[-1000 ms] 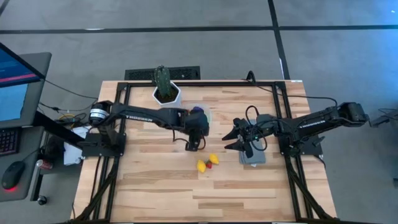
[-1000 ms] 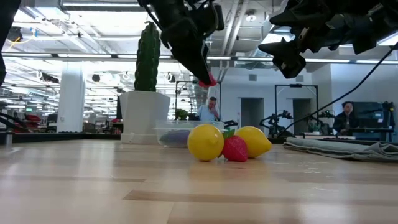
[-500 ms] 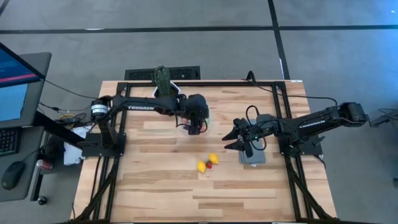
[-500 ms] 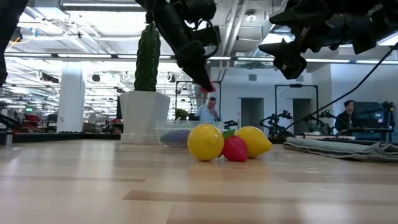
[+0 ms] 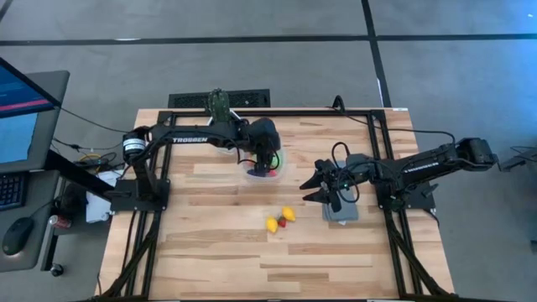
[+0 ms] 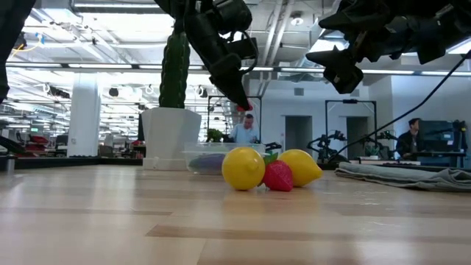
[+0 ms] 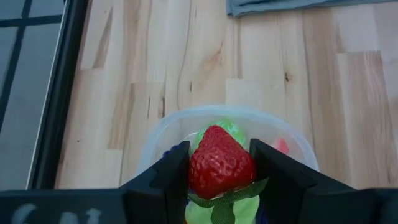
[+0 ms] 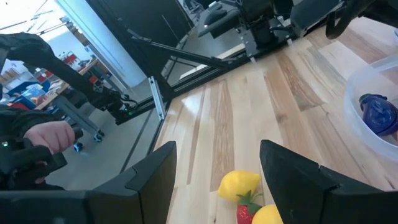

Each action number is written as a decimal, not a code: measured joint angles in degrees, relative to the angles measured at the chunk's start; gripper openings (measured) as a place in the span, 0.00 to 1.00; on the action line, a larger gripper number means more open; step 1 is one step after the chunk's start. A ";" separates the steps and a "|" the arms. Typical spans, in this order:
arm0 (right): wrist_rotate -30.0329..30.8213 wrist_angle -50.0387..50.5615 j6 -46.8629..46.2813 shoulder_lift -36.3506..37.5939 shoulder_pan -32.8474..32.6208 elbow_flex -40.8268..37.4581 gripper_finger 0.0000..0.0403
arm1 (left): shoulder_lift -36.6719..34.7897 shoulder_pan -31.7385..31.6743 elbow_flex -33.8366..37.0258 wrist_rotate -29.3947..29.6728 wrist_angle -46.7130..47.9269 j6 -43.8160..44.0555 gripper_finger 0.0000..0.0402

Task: Pick and placing Produce into tupperware
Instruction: Put the left strawberry into the transparent bin, then put the right lemon into the transparent bin

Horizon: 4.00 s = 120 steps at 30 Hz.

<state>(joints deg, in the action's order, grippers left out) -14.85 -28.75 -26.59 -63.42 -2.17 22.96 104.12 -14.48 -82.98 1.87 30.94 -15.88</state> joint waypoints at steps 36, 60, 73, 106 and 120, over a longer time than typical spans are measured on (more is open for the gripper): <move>1.46 -0.45 0.00 0.00 0.04 -0.02 0.63 | 3.50 0.62 7.69 -4.49 -9.44 4.69 0.36; 1.46 -0.02 0.00 0.00 0.04 -0.04 0.63 | 3.87 0.72 7.54 -4.14 -11.20 5.69 0.40; 1.46 0.00 -1.95 0.00 0.06 -0.04 0.63 | 3.85 0.81 5.98 -8.45 -8.93 7.16 0.56; 19.88 9.43 -3.98 0.00 -17.00 3.38 0.60 | -7.36 38.72 4.64 12.59 13.76 28.98 0.56; 24.32 30.79 -8.98 -1.07 -18.68 8.60 0.51 | -21.24 50.05 25.23 33.91 4.18 50.44 0.56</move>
<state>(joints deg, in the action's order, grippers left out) 9.47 2.03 -35.56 -64.49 -20.85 31.56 82.87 35.57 -57.75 35.78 35.12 34.56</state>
